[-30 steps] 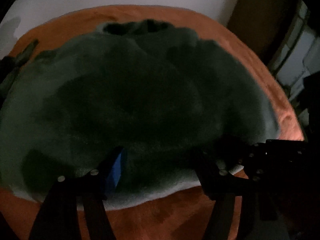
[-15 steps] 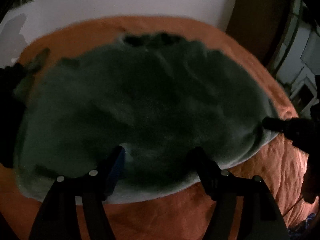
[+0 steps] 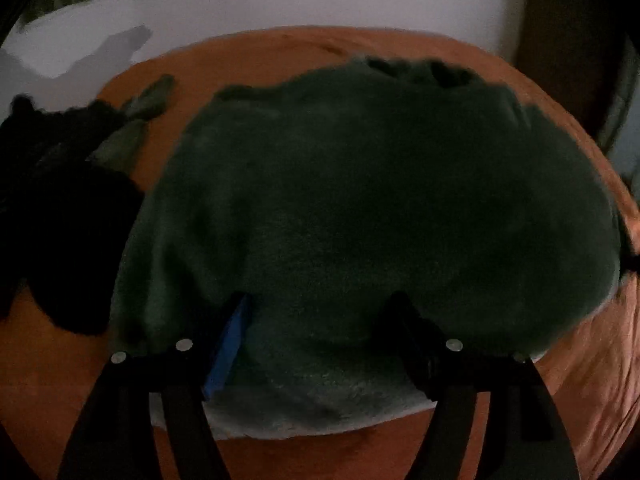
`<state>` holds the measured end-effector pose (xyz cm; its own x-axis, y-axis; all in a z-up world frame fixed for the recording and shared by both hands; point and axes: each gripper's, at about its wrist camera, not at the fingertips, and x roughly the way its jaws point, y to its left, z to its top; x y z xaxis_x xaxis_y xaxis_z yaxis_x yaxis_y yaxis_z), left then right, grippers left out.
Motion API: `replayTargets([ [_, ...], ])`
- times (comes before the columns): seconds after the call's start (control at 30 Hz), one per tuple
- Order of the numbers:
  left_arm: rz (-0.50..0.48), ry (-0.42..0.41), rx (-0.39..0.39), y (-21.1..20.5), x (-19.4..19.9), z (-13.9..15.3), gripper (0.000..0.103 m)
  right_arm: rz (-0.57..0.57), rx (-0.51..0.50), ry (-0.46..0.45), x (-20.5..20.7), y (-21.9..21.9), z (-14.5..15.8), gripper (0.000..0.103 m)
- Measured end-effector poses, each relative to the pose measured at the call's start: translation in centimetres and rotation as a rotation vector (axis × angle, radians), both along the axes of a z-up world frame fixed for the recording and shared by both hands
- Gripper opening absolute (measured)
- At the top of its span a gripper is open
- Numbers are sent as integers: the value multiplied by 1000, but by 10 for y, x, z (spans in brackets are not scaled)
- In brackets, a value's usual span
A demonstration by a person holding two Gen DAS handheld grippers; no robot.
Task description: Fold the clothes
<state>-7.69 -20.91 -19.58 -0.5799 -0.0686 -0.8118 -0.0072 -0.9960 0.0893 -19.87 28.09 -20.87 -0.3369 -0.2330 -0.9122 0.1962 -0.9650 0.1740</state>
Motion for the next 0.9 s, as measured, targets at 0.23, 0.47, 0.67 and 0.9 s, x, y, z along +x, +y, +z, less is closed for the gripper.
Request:
replayTargets([
  [0.23,-48,18,177,36,-42,29,73,72,-70,233,3,-34,81,0],
  [0.47,27,26,74,52,-72,-11,74,89,-71,119,-29,-61,7,0],
  [0.67,41,38,210,41,-68,35,74,107,-115,228,-34,-63,65,0],
  [0.9,73,-25,205,26,-79,6,75,110,-78,120,-44,-54,14,0],
])
